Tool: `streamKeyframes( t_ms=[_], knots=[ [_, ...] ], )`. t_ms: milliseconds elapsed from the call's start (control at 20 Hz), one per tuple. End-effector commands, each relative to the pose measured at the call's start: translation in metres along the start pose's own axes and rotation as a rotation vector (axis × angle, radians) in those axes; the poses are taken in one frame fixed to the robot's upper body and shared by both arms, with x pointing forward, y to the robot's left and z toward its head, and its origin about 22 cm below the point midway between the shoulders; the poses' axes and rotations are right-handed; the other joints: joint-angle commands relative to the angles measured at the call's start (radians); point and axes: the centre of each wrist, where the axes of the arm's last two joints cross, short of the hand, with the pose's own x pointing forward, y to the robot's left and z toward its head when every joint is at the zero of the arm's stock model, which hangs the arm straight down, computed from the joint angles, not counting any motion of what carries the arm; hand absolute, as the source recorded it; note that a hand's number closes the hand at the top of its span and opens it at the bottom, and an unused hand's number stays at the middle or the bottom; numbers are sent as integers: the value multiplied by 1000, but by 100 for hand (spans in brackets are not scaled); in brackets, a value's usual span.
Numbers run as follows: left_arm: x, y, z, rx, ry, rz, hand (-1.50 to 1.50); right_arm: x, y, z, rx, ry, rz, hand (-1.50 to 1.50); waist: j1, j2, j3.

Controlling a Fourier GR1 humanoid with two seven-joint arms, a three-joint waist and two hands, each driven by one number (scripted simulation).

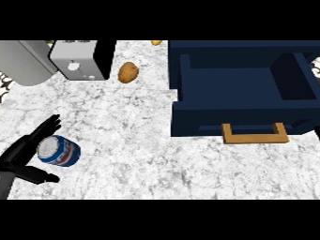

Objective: Pick up the can, place it into the drawer and close the drawer

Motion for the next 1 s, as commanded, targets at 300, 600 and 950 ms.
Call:
streamKeyframes(
  t_ms=[300,600,950],
  knots=[
    [2,-10,-23,-87,-88,91,-150,10,-18,-1,10,7,1,-150,3,-2,1],
    [-1,-6,-18,-109,-76,96,-150,20,-3,-15,7,-22,2,-150,5,0,0],
    [0,-34,-41,-151,-103,96,-150,-7,-7,7,9,7,-16,-150,6,-3,1]
  ],
)
